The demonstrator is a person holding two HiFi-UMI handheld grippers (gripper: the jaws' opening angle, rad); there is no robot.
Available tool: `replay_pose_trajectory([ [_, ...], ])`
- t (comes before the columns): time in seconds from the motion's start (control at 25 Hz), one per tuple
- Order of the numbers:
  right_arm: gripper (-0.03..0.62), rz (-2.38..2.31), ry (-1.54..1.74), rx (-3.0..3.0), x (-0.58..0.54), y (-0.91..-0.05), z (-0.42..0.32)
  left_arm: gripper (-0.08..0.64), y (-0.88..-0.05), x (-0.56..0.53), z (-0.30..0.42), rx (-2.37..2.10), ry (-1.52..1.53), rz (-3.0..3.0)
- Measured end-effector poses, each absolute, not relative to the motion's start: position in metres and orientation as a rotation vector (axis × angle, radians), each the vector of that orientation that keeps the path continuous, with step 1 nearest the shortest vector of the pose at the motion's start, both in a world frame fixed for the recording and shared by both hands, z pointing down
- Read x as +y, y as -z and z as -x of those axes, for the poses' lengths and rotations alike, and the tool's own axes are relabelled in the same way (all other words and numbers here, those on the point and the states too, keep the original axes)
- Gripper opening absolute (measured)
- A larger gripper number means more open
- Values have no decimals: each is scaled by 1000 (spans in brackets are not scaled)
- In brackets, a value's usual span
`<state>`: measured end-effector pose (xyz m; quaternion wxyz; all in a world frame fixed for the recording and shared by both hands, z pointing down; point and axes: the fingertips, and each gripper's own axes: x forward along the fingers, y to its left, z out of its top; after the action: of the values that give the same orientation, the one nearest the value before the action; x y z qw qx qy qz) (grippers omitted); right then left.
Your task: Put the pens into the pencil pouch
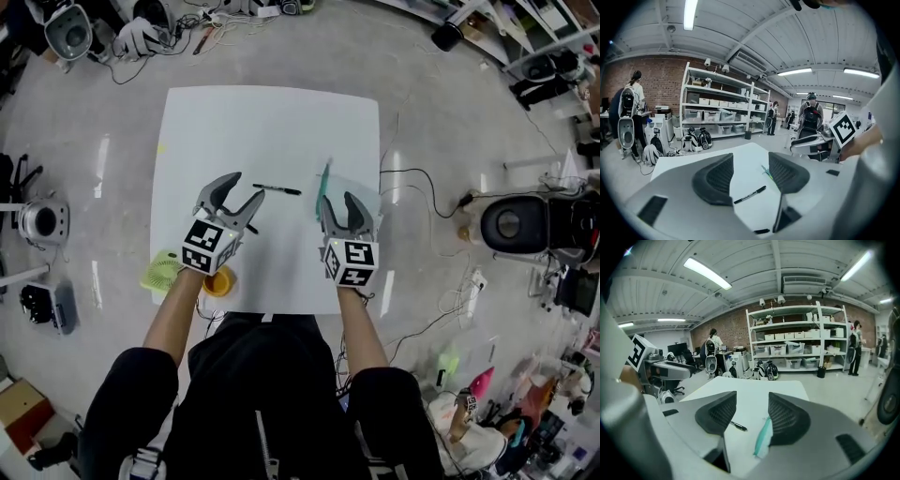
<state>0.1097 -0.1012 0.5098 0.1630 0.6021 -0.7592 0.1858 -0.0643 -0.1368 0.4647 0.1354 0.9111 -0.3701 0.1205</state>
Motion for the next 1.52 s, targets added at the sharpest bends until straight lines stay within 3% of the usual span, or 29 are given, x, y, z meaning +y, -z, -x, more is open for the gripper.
replay_pose_trajectory([
  [0.84, 178, -1427, -647, -1844, -103, -661, -105, 250, -535, -147, 110, -1124, -489, -2456],
  [1.32, 51, -1425, -701, -1732, -95, -686, -115, 250, -546, -138, 129, -1131, -506, -2415],
  [1.52, 41, -1506, -696, -1765, -98, -666, -125, 250, -547, -136, 132, -1129, -529, -2424],
])
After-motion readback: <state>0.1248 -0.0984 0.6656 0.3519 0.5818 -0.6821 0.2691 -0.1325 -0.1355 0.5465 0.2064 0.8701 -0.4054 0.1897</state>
